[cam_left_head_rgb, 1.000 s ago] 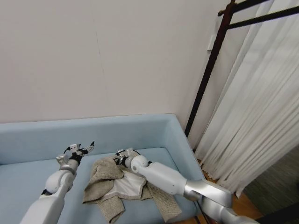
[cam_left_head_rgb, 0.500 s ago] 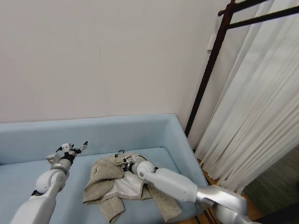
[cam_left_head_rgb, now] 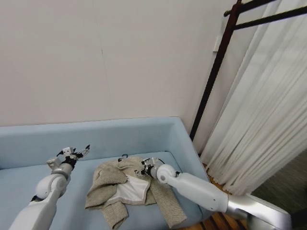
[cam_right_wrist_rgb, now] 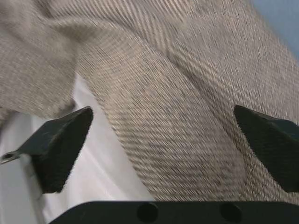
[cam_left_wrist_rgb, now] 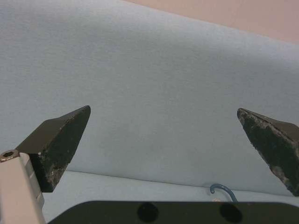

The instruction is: Pick up the clothes from the sofa and hang them on the clothes hanger.

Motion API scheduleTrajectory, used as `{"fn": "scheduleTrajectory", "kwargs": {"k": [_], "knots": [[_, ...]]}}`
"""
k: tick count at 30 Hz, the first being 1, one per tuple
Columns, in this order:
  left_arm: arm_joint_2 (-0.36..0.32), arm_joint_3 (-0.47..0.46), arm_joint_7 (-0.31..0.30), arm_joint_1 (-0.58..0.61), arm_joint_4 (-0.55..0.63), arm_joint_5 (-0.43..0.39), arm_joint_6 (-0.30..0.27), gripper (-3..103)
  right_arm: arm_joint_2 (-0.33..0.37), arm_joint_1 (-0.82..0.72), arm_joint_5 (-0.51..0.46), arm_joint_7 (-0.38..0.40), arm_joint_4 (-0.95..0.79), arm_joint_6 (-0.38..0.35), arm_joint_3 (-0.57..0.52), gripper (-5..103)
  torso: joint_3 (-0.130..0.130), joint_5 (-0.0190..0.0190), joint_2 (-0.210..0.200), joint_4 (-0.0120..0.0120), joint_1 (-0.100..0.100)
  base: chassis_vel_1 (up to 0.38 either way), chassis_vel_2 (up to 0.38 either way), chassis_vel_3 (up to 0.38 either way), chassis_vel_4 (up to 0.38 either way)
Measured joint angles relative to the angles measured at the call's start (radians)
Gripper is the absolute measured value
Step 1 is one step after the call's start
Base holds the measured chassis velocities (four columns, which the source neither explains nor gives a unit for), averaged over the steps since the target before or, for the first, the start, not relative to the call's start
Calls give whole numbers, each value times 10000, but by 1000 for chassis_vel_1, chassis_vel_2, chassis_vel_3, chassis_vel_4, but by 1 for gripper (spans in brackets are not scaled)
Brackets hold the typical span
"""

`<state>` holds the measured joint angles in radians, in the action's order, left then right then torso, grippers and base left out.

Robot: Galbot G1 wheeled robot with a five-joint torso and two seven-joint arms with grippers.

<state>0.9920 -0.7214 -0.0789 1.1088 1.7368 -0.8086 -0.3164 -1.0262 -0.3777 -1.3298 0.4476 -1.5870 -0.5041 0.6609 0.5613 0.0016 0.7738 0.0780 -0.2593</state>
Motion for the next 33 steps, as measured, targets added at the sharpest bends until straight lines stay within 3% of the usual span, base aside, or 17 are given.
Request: {"fn": "scheduleTrajectory", "kwargs": {"k": [3, 7, 11, 14, 17, 23, 31, 33], "knots": [[0, 149, 6, -36, 48, 25, 13, 100, -104, -421, 34, -49, 376, 0, -331, 101, 0, 1, -1, 0, 0, 0, 0, 0, 0], [-25, 271, 2, -149, 3, 102, 15, 100, -232, -776, -34, -25, 638, -6, -625, 95, 0, 1, 0, -2, 0, 0, 0, 0, 0], [-30, 367, 0, -195, -34, 129, 14, 100, -144, -1022, -7, 50, 493, 156, -597, 74, 0, 0, 0, -1, 0, 0, 0, 0, 0], [3, 400, 1, -188, -46, 162, 14, 100, -86, -1055, -29, 149, 314, 182, -501, 69, 0, -1, 0, 0, 0, 0, 0, 0, 0], [36, 412, 5, -157, -46, 177, 27, 100, -85, -1055, -38, 279, 203, 290, -368, 52, 1, -2, 0, 0, 0, 0, 0, 0, 0], [14, 414, 13, -134, -46, 182, 39, 100, -124, -1052, -31, 419, -23, 379, -231, 37, 0, -1, 0, -1, -1, 0, 0, 0, 0], [-7, 492, 41, -28, -25, 302, 68, 100, 570, -817, 157, 706, -2109, 390, 556, 5, 0, -2, 0, 0, 0, 0, 0, 0, 0], [16, 534, 50, 22, -24, 415, 119, 100, 626, -847, 378, 741, -2638, 379, 885, 3, 0, -2, 0, 1, 0, 0, 0, 0, 0]]}}
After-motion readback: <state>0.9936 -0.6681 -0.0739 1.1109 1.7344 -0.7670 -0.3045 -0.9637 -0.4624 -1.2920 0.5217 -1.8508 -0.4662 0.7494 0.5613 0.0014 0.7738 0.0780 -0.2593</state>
